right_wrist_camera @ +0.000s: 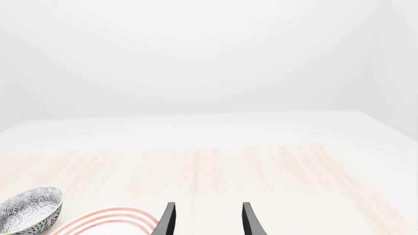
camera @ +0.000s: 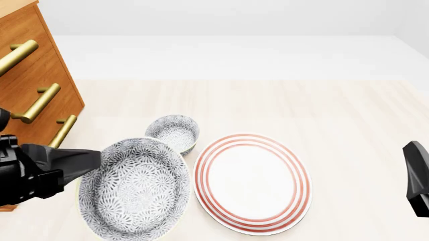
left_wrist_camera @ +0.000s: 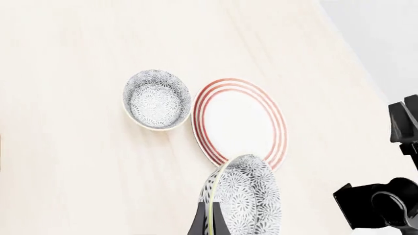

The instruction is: Stack the bowl in the middle on the bowl at the back.

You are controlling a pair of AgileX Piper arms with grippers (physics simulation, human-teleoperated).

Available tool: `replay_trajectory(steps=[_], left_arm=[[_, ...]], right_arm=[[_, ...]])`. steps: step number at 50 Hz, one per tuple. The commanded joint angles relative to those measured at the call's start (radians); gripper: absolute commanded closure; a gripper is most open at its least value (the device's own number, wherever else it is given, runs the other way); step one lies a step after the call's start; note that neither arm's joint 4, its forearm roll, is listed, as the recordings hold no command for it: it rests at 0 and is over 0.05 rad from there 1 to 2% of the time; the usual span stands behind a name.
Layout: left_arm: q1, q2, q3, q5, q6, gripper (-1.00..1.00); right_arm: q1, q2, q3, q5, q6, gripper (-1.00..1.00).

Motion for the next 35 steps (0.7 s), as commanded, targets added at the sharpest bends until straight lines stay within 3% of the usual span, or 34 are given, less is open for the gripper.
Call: replay_trajectory(steps=[1,14,35], left_arm=[[-0.188,-0.065,-0.153,0.139,-0.079,1.0],[-0.284,-0.067,-0.127,0.12,-0.129,1.0],[-0.449,0.008,0.02,-0.079,-0.216,1.0]], right_arm=[[0.0,0.0,-0.003,0.0,0.001,-1.0],[0.0,0.0,-0.003,-0.002,0.002,-1.0],[0.0,0.0,0.001,-0.006,0.003,-1.0]])
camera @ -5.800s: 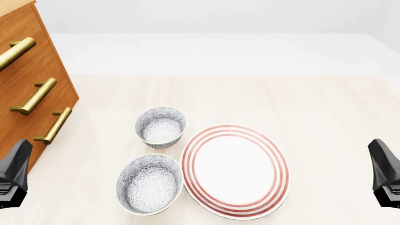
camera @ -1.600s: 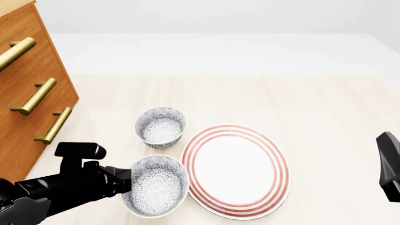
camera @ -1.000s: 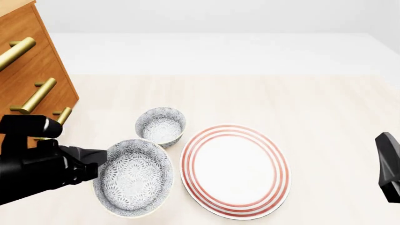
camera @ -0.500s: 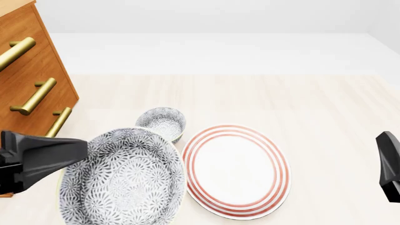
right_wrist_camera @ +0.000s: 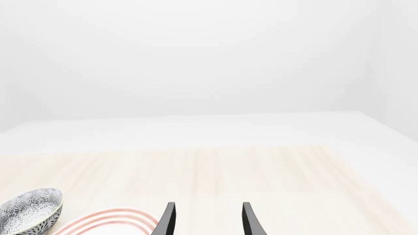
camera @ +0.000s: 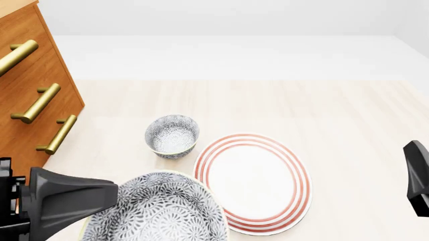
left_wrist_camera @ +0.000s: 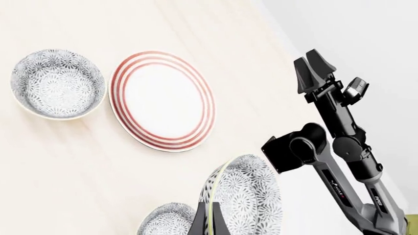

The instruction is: Stack the bowl in the middle on the bowl at the back.

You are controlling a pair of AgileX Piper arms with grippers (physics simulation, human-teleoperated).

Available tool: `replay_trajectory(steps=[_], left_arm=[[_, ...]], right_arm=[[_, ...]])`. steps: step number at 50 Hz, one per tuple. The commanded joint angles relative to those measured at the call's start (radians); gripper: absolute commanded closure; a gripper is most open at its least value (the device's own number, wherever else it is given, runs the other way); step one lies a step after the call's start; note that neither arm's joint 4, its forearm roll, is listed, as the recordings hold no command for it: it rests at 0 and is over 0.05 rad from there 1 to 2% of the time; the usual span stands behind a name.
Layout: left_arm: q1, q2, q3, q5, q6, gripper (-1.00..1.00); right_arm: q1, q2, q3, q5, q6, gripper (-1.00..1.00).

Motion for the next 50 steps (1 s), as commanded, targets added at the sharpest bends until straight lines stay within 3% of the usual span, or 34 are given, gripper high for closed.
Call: replay_trajectory(steps=[1,13,32,50], left_arm=[[-0.098,0.044,0.088,-0.128,-0.058,1.0],[-0.134,0.051,0.191,-0.193,-0.106,1.0],[-0.06,-0.121,0.185,0.049,-0.1,1.0],[-0.054,-0.193,0.36,0.016,-0.145,1.0]], right_arm=[[0.0,0.0,0.001,-0.001,0.002,-1.0],[-0.001,0.0,0.001,-0.001,0.004,-1.0],[0.002,0.0,-0.001,-0.001,0.001,-1.0],[-0.001,0.0,-0.003,-0.001,0.006,-1.0]])
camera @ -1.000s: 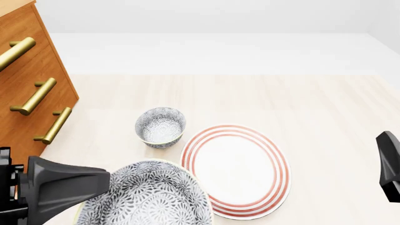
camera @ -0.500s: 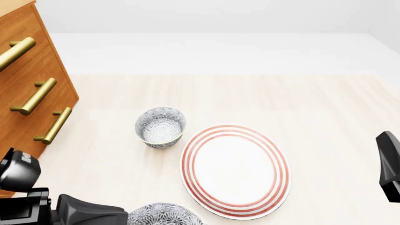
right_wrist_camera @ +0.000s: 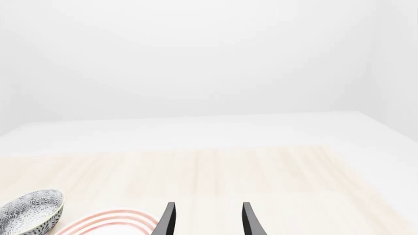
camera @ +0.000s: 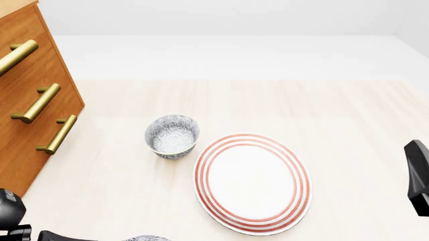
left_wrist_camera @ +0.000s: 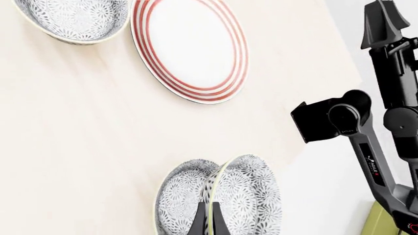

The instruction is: Stack the bowl in the middle on the bowl at the back.

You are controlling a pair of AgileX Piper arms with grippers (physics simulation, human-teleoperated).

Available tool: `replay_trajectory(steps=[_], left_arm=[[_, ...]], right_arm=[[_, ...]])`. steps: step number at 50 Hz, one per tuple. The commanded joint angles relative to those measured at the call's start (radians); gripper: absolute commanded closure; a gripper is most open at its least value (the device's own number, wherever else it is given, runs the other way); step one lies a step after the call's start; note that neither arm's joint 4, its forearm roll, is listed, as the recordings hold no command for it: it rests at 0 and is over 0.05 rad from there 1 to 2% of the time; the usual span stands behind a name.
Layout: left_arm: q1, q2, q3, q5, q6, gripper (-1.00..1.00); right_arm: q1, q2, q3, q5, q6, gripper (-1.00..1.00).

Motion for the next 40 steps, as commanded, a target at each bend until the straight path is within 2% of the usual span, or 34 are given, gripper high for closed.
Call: replay_trajectory(steps=[1,9,20,21,36,40], left_arm=[[0.0,-0.045,0.087,-0.008,-0.024,1.0],[0.021,-0.076,0.133,0.004,-0.015,1.0],[0.02,-0.059,0.171,-0.042,-0.018,1.0],[0.02,-0.06,0.17,-0.041,-0.018,-1.0],[0.034,-0.071,0.155,-0.006,0.0,-1.0],[0.047,-0.088,0.137,0.032,0.012,-1.0]], right_arm=[[-0.001,0.0,0.0,0.0,0.002,-1.0],[-0.001,0.0,0.0,-0.001,0.001,-1.0],[-0.002,0.0,0.001,-0.002,0.0,-1.0],[-0.001,0.0,0.002,-0.003,0.0,-1.0],[0.0,0.0,0.001,-0.001,-0.001,-1.0],[0.0,0.0,0.0,-0.001,-0.002,-1.0]])
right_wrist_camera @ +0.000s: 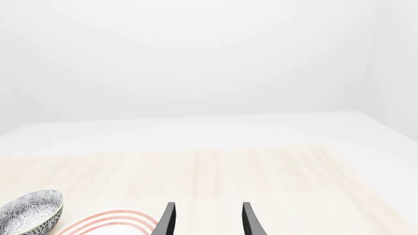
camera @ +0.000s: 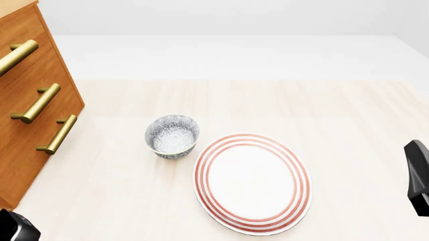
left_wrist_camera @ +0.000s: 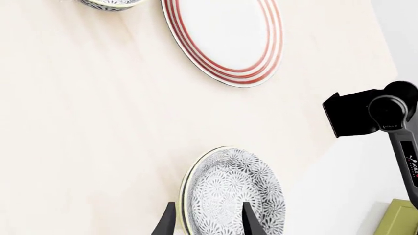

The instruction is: Stack the bowl in the middle on the bowl at the back.

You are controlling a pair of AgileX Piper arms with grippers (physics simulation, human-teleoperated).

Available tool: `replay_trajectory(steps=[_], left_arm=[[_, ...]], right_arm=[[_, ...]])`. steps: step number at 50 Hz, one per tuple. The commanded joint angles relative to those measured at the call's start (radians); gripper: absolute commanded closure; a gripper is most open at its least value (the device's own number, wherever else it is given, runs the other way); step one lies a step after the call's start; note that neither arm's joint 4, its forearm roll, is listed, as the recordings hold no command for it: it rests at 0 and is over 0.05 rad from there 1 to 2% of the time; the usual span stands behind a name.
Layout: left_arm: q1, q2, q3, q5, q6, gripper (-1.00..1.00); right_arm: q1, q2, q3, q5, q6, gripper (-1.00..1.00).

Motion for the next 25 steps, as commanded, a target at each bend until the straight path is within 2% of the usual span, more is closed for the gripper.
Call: replay_trajectory(steps=[1,4,7,14,25], left_arm=[[0.02,-0.025,-0.024,0.053,0.018,-1.0],[0.041,-0.038,-0.085,0.112,0.041,-1.0],[0.069,-0.042,-0.184,0.176,0.079,-1.0],[0.109,-0.034,-0.349,0.264,0.123,-1.0],[0.175,-0.085,-0.46,0.367,0.157,-1.0]], right_arm=[[0.001,0.0,-0.001,0.001,-0.002,-1.0],[0.002,0.0,-0.002,0.002,-0.004,-1.0],[0.003,0.0,-0.001,0.002,-0.005,-1.0],[0.004,0.0,-0.002,0.003,-0.006,-1.0],[0.006,0.0,-0.002,0.005,-0.008,-1.0]])
